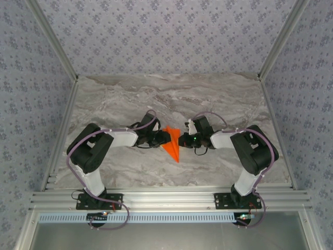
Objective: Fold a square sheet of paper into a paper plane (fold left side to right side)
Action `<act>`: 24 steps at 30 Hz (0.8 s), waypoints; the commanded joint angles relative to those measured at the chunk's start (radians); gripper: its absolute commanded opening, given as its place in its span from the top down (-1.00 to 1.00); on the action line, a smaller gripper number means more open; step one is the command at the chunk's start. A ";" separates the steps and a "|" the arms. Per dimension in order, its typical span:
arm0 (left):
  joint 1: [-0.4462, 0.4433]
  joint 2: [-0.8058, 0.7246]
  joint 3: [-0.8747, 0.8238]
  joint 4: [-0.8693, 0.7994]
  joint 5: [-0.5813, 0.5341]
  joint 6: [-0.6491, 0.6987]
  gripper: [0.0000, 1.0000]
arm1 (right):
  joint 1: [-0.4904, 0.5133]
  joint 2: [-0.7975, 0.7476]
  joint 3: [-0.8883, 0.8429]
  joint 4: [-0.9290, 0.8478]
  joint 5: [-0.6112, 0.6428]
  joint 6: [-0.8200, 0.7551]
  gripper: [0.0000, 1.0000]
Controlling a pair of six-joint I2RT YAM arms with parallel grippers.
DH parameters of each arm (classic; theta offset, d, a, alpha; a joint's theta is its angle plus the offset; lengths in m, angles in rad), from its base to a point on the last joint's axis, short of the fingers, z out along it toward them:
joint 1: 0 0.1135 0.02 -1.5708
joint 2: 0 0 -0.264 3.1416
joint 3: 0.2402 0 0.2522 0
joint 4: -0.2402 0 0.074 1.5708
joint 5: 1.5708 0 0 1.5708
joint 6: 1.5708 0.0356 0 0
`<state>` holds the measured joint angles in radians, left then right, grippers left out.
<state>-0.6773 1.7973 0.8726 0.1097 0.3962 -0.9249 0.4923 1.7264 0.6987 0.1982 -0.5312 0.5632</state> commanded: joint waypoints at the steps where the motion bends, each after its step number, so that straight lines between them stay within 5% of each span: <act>1: -0.008 -0.020 0.010 -0.017 -0.002 0.028 0.32 | 0.004 0.049 0.017 -0.085 0.061 -0.028 0.85; 11: -0.009 -0.114 0.029 -0.047 0.006 0.063 0.44 | 0.007 0.055 0.022 -0.170 0.112 -0.045 0.86; 24: -0.022 0.052 0.168 -0.028 0.074 0.076 0.58 | 0.017 0.052 0.019 -0.184 0.126 -0.049 0.88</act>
<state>-0.6941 1.8214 0.9997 0.0792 0.4404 -0.8719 0.4999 1.7344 0.7322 0.1333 -0.5144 0.5392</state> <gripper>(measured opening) 0.210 0.059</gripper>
